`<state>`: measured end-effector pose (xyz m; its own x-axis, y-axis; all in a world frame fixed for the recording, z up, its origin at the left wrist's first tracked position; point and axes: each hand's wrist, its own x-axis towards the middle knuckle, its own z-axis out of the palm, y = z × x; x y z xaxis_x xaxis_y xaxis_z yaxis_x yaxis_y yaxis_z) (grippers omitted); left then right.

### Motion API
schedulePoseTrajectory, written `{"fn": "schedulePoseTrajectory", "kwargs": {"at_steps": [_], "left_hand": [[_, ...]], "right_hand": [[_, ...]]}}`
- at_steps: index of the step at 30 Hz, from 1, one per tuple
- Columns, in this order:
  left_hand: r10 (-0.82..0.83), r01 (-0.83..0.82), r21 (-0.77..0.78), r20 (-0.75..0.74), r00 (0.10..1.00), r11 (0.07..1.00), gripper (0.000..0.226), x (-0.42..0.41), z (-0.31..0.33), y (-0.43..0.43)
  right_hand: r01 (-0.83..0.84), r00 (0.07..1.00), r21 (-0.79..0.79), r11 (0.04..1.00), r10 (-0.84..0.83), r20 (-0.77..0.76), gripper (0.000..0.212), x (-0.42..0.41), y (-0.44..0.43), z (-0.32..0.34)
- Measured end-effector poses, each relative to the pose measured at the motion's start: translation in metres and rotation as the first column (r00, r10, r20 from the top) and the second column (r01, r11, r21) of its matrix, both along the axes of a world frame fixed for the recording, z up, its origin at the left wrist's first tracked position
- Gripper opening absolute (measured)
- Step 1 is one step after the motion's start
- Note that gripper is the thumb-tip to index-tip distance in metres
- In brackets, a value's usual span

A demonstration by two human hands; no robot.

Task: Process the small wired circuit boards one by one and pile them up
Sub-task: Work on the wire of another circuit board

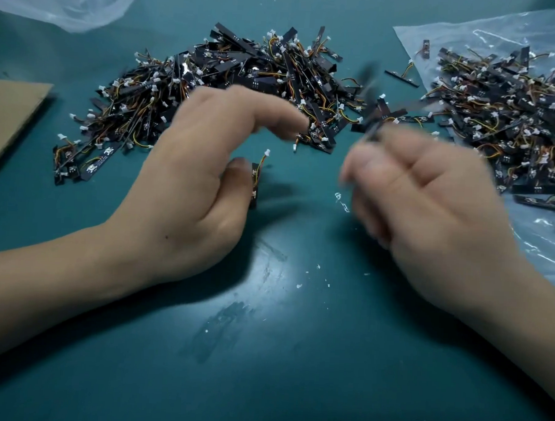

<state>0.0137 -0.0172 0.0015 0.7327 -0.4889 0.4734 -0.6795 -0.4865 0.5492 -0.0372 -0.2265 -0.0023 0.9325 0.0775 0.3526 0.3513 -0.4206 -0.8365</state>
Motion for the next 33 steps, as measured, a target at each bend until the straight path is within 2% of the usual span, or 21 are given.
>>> {"fn": "schedulePoseTrajectory", "kwargs": {"at_steps": [2, 4, 6, 9, 12, 16, 19, 26, 30, 33], "left_hand": [[0.067, -0.076, 0.153, 0.061, 0.996, 0.985, 0.063, 0.005, -0.003, 0.001], [0.094, -0.091, 0.264, 0.002, 0.996, 0.96, 0.059, 0.007, -0.006, 0.0], [0.095, -0.082, 0.31, -0.027, 0.995, 0.947, 0.049, 0.009, -0.009, 0.001], [0.047, -0.031, 0.272, -0.053, 0.997, 0.962, 0.034, 0.014, -0.012, 0.003], [0.014, -0.005, 0.218, -0.038, 0.999, 0.976, 0.032, 0.015, -0.014, 0.004], [-0.09, 0.088, 0.103, 0.014, 0.996, 0.991, 0.029, 0.014, -0.012, 0.005], [-0.194, 0.194, -0.002, 0.048, 0.98, 0.981, 0.017, 0.013, -0.012, 0.005], [-0.331, 0.337, -0.091, 0.075, 0.941, 0.937, 0.017, 0.014, -0.014, 0.009], [-0.337, 0.347, -0.131, 0.088, 0.937, 0.929, 0.024, 0.013, -0.015, 0.011], [-0.302, 0.315, -0.136, 0.109, 0.947, 0.939, 0.024, 0.013, -0.016, 0.01]], "right_hand": [[0.137, 0.99, 0.302, 0.943, -0.139, -0.016, 0.016, 0.007, -0.005, 0.002], [0.237, 0.971, 0.392, 0.889, -0.204, -0.124, 0.023, 0.014, -0.011, 0.001], [0.228, 0.967, 0.322, 0.919, -0.176, -0.182, 0.027, 0.016, -0.013, -0.002], [0.062, 0.989, 0.046, 0.997, -0.055, -0.137, 0.018, 0.008, -0.006, -0.005], [-0.011, 0.991, -0.123, 0.992, -0.006, -0.133, 0.012, 0.004, -0.003, -0.007], [-0.001, 0.987, -0.186, 0.983, -0.029, -0.157, 0.022, 0.004, -0.002, -0.006], [-0.018, 0.985, -0.25, 0.968, -0.026, -0.17, 0.034, 0.004, 0.0, -0.006], [-0.042, 0.985, -0.333, 0.942, -0.016, -0.17, 0.023, 0.002, 0.001, -0.003], [-0.073, 0.981, -0.368, 0.927, 0.0, -0.193, 0.023, 0.002, 0.002, 0.0], [-0.086, 0.977, -0.327, 0.941, 0.016, -0.211, 0.024, 0.002, 0.001, 0.002]]}}
